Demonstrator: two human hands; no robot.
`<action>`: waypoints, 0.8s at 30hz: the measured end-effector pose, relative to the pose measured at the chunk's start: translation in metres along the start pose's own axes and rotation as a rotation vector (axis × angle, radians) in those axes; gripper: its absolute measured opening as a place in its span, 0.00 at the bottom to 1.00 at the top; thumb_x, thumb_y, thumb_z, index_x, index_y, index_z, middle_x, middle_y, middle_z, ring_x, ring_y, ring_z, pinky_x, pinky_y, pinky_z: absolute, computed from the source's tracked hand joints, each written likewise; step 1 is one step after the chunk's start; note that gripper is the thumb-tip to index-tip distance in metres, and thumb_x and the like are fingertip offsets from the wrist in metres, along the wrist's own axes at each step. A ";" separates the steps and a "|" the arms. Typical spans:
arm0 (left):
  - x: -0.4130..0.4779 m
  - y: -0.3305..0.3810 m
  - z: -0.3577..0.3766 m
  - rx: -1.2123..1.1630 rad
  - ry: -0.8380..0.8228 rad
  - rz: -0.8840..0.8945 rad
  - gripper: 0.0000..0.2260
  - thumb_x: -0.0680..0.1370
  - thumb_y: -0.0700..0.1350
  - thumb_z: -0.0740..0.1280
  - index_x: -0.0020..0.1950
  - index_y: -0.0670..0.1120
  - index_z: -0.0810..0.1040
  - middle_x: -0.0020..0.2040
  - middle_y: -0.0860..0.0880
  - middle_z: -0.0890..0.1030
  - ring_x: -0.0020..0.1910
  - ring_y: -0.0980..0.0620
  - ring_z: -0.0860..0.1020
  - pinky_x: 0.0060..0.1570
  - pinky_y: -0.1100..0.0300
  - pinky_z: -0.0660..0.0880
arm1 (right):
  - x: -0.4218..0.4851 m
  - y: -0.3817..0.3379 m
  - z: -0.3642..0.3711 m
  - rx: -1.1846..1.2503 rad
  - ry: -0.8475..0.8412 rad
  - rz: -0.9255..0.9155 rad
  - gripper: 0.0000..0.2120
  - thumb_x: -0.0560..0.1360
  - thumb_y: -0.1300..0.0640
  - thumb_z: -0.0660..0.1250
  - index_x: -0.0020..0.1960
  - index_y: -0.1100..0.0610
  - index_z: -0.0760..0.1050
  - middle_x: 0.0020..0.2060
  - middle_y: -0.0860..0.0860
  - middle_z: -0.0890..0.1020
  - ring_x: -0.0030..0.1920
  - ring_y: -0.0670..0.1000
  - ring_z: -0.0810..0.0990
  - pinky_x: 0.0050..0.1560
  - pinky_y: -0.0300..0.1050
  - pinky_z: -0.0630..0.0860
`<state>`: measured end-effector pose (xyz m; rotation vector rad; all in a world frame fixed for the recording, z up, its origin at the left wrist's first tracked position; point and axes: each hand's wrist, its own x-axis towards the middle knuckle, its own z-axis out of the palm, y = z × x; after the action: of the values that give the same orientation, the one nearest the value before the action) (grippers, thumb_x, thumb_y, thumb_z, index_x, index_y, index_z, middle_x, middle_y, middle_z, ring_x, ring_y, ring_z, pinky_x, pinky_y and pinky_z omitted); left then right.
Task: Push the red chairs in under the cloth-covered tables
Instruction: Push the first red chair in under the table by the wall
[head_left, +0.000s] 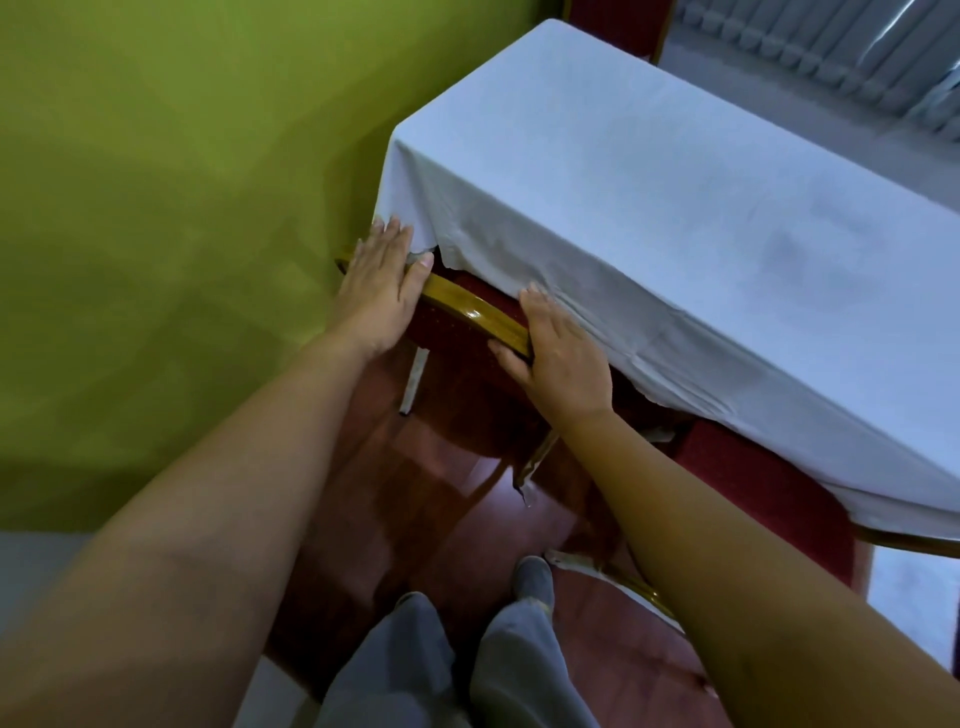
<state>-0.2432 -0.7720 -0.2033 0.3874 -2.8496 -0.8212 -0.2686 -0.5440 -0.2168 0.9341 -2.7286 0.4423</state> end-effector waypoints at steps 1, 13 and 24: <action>0.005 0.000 0.000 -0.001 0.001 0.001 0.27 0.84 0.56 0.47 0.79 0.45 0.53 0.80 0.48 0.51 0.79 0.53 0.45 0.76 0.56 0.42 | 0.004 0.002 0.001 -0.005 -0.007 0.002 0.34 0.77 0.39 0.58 0.72 0.63 0.67 0.69 0.59 0.73 0.70 0.56 0.71 0.72 0.50 0.64; 0.060 0.008 0.011 0.015 -0.029 0.010 0.28 0.83 0.57 0.47 0.79 0.44 0.53 0.80 0.47 0.51 0.79 0.52 0.45 0.75 0.56 0.42 | 0.046 0.032 0.003 -0.022 -0.104 0.047 0.36 0.78 0.36 0.54 0.76 0.60 0.61 0.73 0.56 0.67 0.74 0.54 0.65 0.74 0.47 0.58; 0.084 0.017 0.016 0.027 -0.035 0.021 0.27 0.84 0.55 0.47 0.79 0.42 0.53 0.80 0.44 0.51 0.79 0.50 0.46 0.76 0.55 0.42 | 0.064 0.048 0.006 -0.029 -0.108 0.067 0.35 0.78 0.37 0.54 0.75 0.61 0.62 0.73 0.57 0.68 0.73 0.55 0.65 0.75 0.50 0.59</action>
<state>-0.3299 -0.7744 -0.2014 0.3499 -2.8944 -0.7941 -0.3481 -0.5456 -0.2126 0.8856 -2.8631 0.3729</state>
